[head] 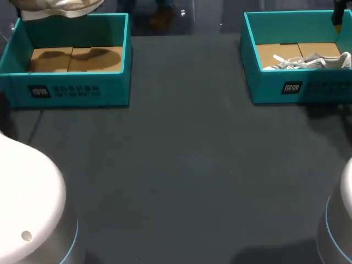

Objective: Take the shoe out of the shoebox, open the shoe tongue, remove and reinsert the insole, then place the shoe into the shoebox

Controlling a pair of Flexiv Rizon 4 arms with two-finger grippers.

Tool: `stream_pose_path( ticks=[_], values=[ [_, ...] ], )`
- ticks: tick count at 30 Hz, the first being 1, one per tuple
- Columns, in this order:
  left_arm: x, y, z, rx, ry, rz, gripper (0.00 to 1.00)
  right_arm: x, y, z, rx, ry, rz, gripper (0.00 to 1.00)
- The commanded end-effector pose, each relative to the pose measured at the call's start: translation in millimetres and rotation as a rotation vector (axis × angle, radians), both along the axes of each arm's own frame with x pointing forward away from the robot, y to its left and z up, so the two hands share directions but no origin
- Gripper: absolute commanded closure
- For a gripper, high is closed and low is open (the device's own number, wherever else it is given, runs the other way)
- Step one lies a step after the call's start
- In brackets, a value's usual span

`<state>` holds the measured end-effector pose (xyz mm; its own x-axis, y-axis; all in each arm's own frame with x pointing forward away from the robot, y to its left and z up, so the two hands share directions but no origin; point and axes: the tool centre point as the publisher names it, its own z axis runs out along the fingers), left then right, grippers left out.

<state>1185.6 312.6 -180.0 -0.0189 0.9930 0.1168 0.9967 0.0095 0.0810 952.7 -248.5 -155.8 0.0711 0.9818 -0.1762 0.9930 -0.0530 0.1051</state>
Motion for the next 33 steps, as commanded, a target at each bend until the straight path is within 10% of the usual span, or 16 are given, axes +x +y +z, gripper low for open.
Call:
stream_pose_path(
  ticks=[1,16,33],
  values=[
    [-34.5,-8.0,33.8,0.01,-0.067,-0.006,1.0,0.1,-0.1,0.0,0.0,0.0,0.0,0.0],
    [-120.4,-26.4,68.8,0.008,-0.184,0.012,1.0,0.1,-0.1,0.0,0.0,0.0,0.0,0.0],
    [-266.9,-99.5,78.6,0.028,-0.181,-0.022,1.0,0.1,-0.1,0.0,0.0,0.0,0.0,0.0]
  ],
)
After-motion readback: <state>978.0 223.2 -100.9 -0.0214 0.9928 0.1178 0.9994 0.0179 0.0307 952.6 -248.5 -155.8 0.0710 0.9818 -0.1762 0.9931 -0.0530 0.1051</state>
